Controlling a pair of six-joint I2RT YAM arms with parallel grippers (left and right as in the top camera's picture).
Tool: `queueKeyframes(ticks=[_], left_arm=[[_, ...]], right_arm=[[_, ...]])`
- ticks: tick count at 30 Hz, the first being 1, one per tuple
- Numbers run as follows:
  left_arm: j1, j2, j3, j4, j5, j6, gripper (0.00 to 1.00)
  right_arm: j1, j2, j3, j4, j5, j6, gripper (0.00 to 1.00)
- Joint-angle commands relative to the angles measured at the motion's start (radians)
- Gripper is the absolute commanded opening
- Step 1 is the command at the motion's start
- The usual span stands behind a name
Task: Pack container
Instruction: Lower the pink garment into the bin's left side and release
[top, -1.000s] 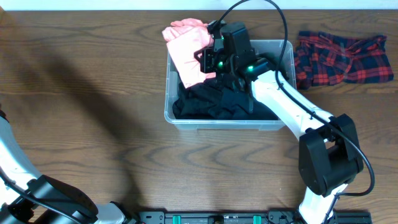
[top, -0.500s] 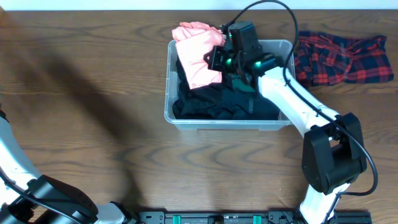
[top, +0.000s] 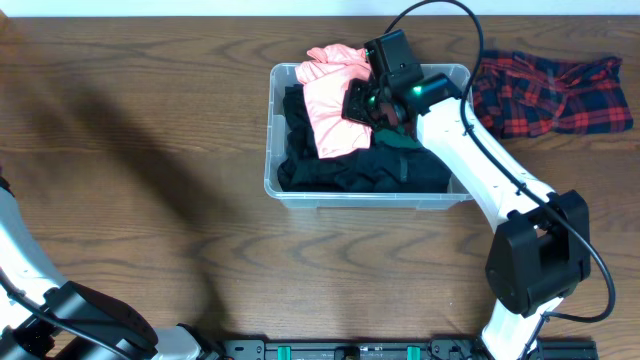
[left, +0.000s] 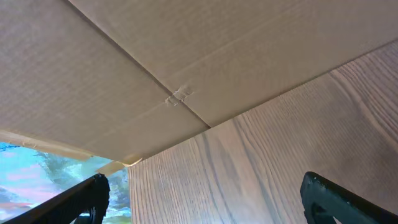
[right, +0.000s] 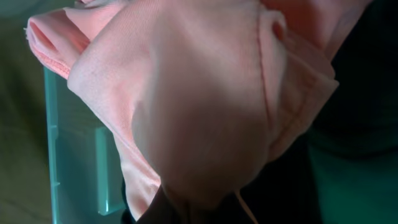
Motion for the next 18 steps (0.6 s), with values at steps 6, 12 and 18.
queueKeyframes(ticks=[6, 12, 18], left_arm=[[0.003, -0.011, -0.012, 0.0, -0.015, -0.006, 0.98], [0.003, -0.011, -0.012, 0.0, -0.015, -0.006, 0.98], [0.003, -0.011, -0.012, 0.0, -0.015, -0.006, 0.98]], right_arm=[[0.009, -0.027, 0.018, 0.008, -0.074, 0.017, 0.01], [0.012, -0.027, 0.018, 0.026, -0.159, -0.025, 0.01], [0.013, -0.027, 0.018, -0.018, -0.183, -0.039, 0.01]])
